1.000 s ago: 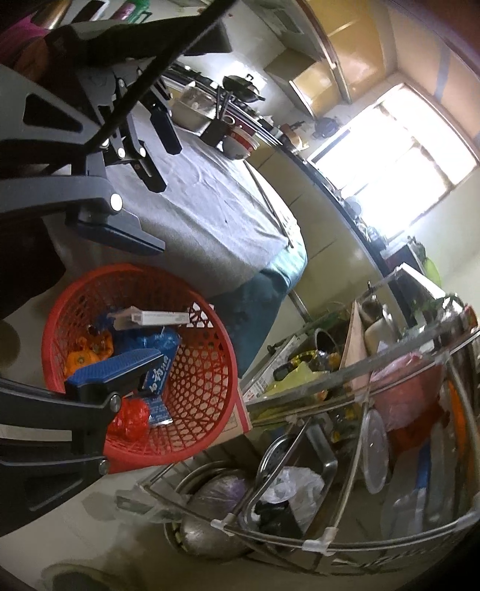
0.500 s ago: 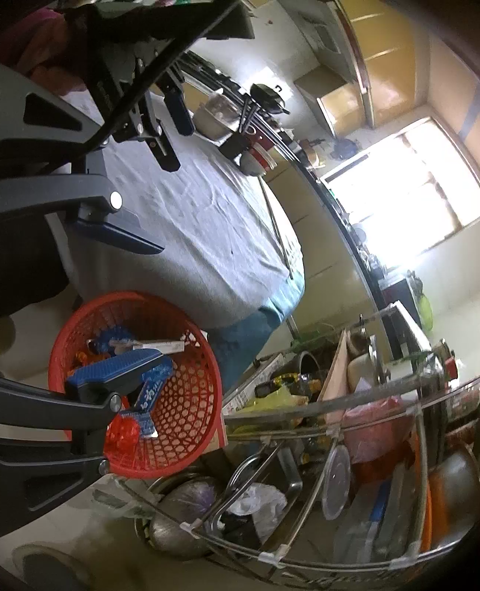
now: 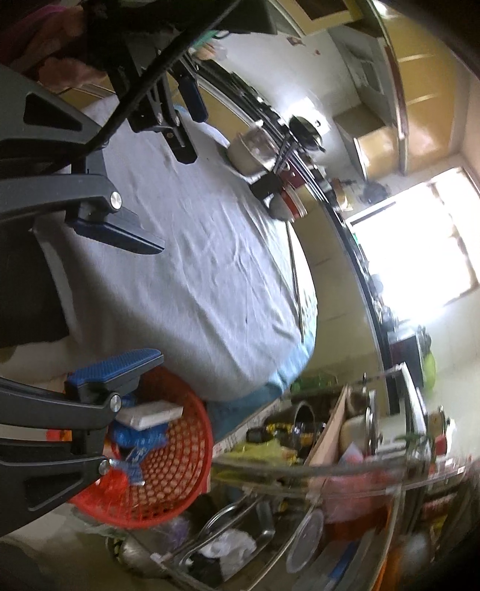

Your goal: Collect trash

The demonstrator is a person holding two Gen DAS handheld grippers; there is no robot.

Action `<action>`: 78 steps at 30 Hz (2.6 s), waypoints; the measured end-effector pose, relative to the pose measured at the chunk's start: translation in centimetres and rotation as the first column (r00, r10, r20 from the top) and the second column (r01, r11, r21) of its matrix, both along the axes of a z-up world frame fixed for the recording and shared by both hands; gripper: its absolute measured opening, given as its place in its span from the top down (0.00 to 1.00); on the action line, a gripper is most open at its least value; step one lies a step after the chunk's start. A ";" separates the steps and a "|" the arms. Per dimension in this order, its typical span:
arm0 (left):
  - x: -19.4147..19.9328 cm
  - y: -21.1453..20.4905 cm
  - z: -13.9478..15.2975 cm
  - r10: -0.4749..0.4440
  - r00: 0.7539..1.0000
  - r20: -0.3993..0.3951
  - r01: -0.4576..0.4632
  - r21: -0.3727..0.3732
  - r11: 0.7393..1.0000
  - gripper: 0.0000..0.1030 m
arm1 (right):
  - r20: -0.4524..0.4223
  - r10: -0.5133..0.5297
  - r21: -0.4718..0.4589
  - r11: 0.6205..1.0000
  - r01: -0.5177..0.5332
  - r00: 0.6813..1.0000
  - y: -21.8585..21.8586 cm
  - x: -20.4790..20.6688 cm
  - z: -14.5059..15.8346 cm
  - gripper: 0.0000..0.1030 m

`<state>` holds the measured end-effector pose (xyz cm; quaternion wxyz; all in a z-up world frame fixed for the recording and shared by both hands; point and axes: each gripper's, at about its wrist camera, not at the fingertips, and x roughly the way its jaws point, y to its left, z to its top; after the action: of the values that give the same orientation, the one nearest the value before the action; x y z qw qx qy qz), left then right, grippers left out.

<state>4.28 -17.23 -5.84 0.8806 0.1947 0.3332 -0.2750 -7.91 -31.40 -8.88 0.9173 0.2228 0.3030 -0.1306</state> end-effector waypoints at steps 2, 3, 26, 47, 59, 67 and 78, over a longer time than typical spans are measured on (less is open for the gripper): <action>1.0 1.1 0.0 0.043 0.999 -0.009 -0.043 -0.005 0.999 0.24 | 0.004 0.029 -0.009 1.000 -0.028 1.000 1.0 1.0 0.4 0.44; 1.4 1.7 0.0 0.061 0.998 -0.013 -0.061 -0.007 0.998 0.24 | 0.004 0.038 -0.013 0.999 -0.038 0.999 1.3 1.4 0.5 0.44; 5.5 10.2 0.1 0.282 0.959 -0.001 -0.282 -0.028 0.959 0.24 | 0.013 0.221 -0.103 0.970 -0.219 0.975 9.2 7.9 2.8 0.44; 5.8 11.5 0.3 0.311 0.950 -0.013 -0.311 -0.039 0.949 0.24 | -0.015 0.211 -0.105 0.972 -0.211 0.977 9.9 9.9 2.8 0.44; 5.9 12.3 0.2 0.324 0.946 -0.015 -0.324 -0.049 0.945 0.24 | -0.024 0.219 -0.105 0.970 -0.221 0.975 10.5 10.0 2.6 0.44; 5.9 12.7 0.2 0.335 0.942 -0.018 -0.335 -0.054 0.941 0.24 | -0.026 0.227 -0.108 0.968 -0.228 0.974 11.0 10.1 2.7 0.44; 5.9 13.1 0.1 0.339 0.941 -0.022 -0.340 -0.059 0.939 0.24 | -0.025 0.233 -0.109 0.966 -0.234 0.972 11.3 10.3 2.8 0.44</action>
<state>10.19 -4.16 -5.74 0.9185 0.1054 0.3582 -0.1305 2.38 -20.07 -6.07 0.9355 0.1334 0.3247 -0.0397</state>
